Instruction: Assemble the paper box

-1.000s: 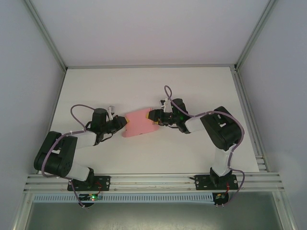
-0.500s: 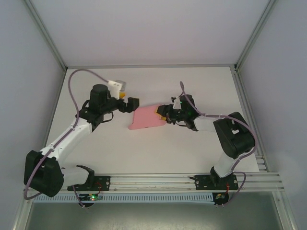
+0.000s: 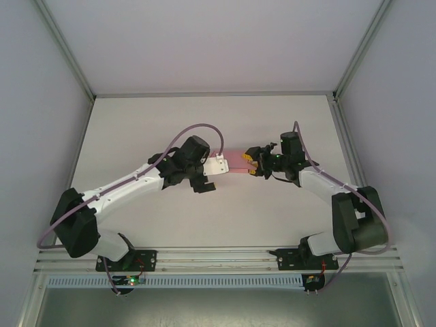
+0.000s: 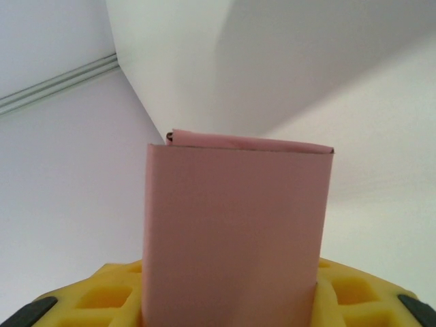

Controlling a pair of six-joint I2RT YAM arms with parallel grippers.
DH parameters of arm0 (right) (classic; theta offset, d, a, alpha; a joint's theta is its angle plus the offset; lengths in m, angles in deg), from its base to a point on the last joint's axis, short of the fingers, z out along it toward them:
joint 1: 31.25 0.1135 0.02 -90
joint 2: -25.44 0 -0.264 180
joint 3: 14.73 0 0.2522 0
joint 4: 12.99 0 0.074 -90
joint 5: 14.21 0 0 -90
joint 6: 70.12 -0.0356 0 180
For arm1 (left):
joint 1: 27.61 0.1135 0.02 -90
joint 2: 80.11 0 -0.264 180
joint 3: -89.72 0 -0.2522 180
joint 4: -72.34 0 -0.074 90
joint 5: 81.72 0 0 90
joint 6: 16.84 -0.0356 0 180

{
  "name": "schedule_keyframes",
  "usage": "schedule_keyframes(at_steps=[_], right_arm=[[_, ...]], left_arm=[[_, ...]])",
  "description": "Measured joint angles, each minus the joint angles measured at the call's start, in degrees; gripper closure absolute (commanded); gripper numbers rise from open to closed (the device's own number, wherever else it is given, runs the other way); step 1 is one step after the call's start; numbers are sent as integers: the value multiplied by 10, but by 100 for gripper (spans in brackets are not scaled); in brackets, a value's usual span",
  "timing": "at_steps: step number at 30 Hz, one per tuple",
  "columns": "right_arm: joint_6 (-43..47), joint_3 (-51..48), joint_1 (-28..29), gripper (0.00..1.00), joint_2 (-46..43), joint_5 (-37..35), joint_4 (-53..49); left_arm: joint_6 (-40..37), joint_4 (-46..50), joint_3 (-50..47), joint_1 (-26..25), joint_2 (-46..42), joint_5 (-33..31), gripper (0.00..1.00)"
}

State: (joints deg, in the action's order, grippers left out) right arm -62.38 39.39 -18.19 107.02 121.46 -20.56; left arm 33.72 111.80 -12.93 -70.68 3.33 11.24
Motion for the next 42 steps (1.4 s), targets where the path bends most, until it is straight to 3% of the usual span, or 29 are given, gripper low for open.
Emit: schedule_keyframes(at_steps=[7, 15, 17, 18, 21, 22, 23, 25, 27, 29, 31, 34, 38, 42], right_arm=[[-47, -4, 0, 61, 0, 29, -9], [-79, -4, -1, 56, 5, 51, 5], [-87, -4, -1, 52, 6, 52, 11], [-92, -5, -1, 45, 6, 52, 16], [-97, -7, -1, 45, 5, 48, 34], [-95, -8, -2, 39, 4, 45, 36], [-90, -8, -4, 25, 2, 43, 37], [-67, -8, -14, 13, -7, 29, 33], [-10, -5, -33, 2, -28, -2, 7], [83, 11, -55, 2, -60, -64, -57], [196, 38, -58, 2, -101, -167, -116], [365, 48, -10, 2, -193, -321, -124], [535, 24, 19, 2, -282, -337, -65], [679, 38, 66, 6, -262, -317, -86]], left_arm=[[-36, -46, 5, -12, 46, -27, 13], [-54, -63, 5, -19, 50, -38, 51], [-58, -67, 4, -19, 47, -41, 54], [-59, -68, 4, -19, 46, -42, 57], [-58, -59, 10, -19, 49, -44, 61], [-56, -54, 17, -19, 52, -46, 62], [-56, -50, 24, -19, 55, -47, 63], [-56, -42, 35, -19, 61, -48, 65], [-56, -23, 47, -15, 66, -45, 65], [-56, 9, 60, -7, 69, -27, 63], [-56, 52, 73, 9, 70, 1, 63], [-56, 111, 83, 42, 70, 47, 63], [-58, 170, 89, 72, 82, 77, 63], [-68, 216, 102, 76, 116, 97, 64]])
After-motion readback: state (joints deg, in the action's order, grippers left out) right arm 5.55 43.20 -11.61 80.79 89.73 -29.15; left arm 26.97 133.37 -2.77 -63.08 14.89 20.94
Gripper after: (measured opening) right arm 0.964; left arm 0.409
